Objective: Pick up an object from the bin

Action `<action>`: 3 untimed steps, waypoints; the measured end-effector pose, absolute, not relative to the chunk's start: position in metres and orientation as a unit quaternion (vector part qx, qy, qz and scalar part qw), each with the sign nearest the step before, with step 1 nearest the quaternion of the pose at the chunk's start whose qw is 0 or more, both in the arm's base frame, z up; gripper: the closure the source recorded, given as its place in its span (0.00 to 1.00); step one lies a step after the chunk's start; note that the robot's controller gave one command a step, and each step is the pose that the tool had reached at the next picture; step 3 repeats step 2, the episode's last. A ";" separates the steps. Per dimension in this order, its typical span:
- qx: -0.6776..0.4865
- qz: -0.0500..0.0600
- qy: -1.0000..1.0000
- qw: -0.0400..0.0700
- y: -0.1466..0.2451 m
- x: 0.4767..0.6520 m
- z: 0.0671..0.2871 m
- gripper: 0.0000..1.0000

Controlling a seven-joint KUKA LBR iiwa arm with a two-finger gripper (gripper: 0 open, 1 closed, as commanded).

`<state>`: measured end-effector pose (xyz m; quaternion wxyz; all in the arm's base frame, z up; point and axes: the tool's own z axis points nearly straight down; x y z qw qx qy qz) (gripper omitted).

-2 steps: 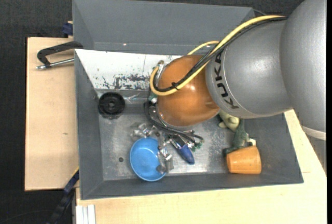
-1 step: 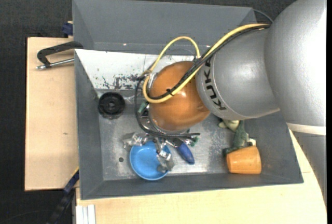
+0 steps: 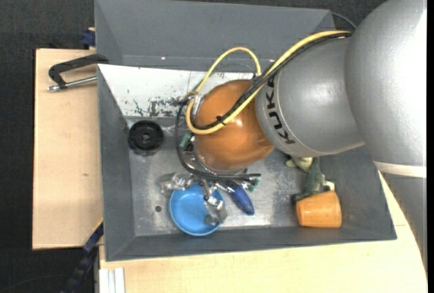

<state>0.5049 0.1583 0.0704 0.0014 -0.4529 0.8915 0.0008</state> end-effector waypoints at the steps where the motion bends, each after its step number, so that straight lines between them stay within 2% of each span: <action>1: -0.453 0.001 0.892 0.002 0.158 0.506 0.071 1.00; 2: -0.452 0.000 0.892 0.007 0.160 0.508 0.172 1.00; 3: -0.452 0.000 0.892 0.007 0.160 0.508 0.172 1.00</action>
Offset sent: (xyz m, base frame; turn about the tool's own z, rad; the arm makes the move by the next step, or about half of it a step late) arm 0.0000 0.0000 0.0000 0.0000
